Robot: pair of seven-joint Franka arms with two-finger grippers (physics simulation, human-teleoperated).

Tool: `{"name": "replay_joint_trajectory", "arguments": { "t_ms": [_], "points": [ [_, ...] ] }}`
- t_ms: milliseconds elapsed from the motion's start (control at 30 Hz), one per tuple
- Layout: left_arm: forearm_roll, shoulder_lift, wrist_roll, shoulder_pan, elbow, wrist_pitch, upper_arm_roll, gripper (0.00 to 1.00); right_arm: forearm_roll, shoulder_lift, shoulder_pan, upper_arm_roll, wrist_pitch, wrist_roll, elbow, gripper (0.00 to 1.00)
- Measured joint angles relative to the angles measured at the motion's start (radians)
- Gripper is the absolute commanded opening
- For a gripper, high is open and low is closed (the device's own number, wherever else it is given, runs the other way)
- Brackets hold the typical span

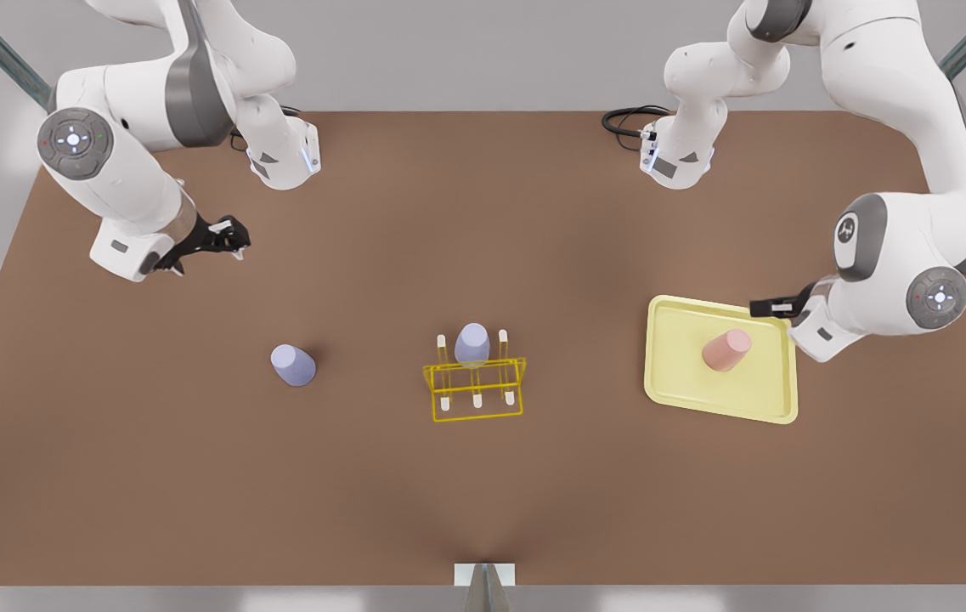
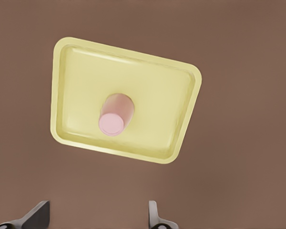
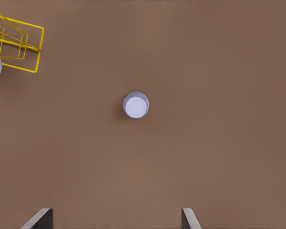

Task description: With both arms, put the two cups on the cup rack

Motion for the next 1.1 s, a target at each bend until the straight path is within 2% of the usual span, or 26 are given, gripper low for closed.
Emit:
{"name": "replay_joint_trajectory", "arguments": {
  "t_ms": [67, 200, 333, 533, 1033, 1067, 1100],
  "points": [
    [-0.001, 0.002, 0.001, -0.001, -0.052, 0.041, 0.013, 1.00, 0.006, 0.027, -0.003, 0.000, 0.015, -0.005, 0.010, 1.00],
    [0.000, 0.042, 0.002, 0.011, -0.332, 0.295, 0.025, 1.00, 0.040, 0.287, -0.073, 0.009, 0.108, -0.014, 0.046, 1.00],
    [0.000, 0.098, 0.003, 0.027, -0.434, 0.502, 0.033, 1.00, 0.063, 0.434, -0.070, 0.009, 0.284, -0.017, 0.038, 1.00],
    [0.000, 0.141, 0.006, 0.028, -0.472, 0.656, 0.043, 1.00, 0.068, 0.479, -0.058, 0.005, 0.466, 0.010, -0.023, 1.00],
    [0.000, 0.157, 0.008, 0.022, -0.541, 0.794, 0.054, 1.00, 0.086, 0.444, -0.084, 0.001, 0.743, 0.089, -0.285, 1.00],
    [0.000, 0.157, 0.007, 0.020, -0.541, 0.795, 0.054, 0.91, 0.089, 0.445, -0.084, 0.001, 0.756, 0.092, -0.293, 1.00],
    [0.000, 0.156, 0.007, 0.020, -0.540, 0.796, 0.054, 0.91, 0.091, 0.446, -0.083, 0.001, 0.768, 0.096, -0.296, 1.00]
  ]
}}
